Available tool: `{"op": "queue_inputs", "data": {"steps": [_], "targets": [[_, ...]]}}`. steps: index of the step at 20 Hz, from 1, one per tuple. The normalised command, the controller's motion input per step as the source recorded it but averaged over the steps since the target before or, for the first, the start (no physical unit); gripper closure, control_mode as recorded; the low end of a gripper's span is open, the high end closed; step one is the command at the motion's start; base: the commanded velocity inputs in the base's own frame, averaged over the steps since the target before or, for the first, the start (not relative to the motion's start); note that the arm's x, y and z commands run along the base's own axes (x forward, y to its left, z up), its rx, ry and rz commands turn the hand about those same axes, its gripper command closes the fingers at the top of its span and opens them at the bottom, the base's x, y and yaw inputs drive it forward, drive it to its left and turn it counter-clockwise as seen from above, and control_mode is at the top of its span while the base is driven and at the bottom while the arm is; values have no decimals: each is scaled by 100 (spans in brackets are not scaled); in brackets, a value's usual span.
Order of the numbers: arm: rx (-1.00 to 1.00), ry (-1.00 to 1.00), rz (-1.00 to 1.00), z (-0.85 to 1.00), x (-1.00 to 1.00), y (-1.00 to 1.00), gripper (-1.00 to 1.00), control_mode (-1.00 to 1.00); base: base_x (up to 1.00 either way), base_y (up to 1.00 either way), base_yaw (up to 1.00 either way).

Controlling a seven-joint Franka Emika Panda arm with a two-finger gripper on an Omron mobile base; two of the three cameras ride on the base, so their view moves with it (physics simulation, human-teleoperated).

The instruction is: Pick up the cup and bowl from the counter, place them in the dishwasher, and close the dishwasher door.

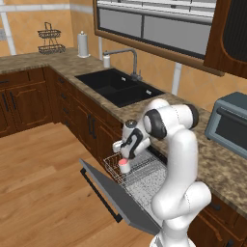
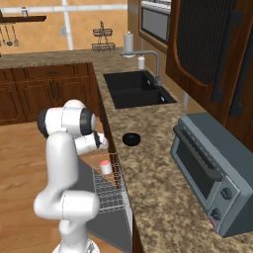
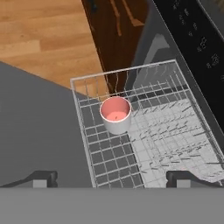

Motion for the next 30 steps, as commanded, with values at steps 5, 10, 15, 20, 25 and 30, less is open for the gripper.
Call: {"op": "queue_inputs", "data": {"steps": [5, 10, 15, 20, 25, 30], "targets": [[0, 7, 0, 100, 1, -20, -100, -100, 0, 0, 0], [0, 7, -1, 80, 3, -45, -100, -100, 0, 0, 0], [1, 3, 0, 14, 2, -73, -100, -100, 0, 0, 0], [0, 2, 0, 1, 12, -62, -100, -100, 0, 0, 0], [0, 13, 0, -2, 36, -44, -100, -100, 0, 0, 0], [0, 9, 0, -1, 45, -28, -100, -100, 0, 0, 0]]}}
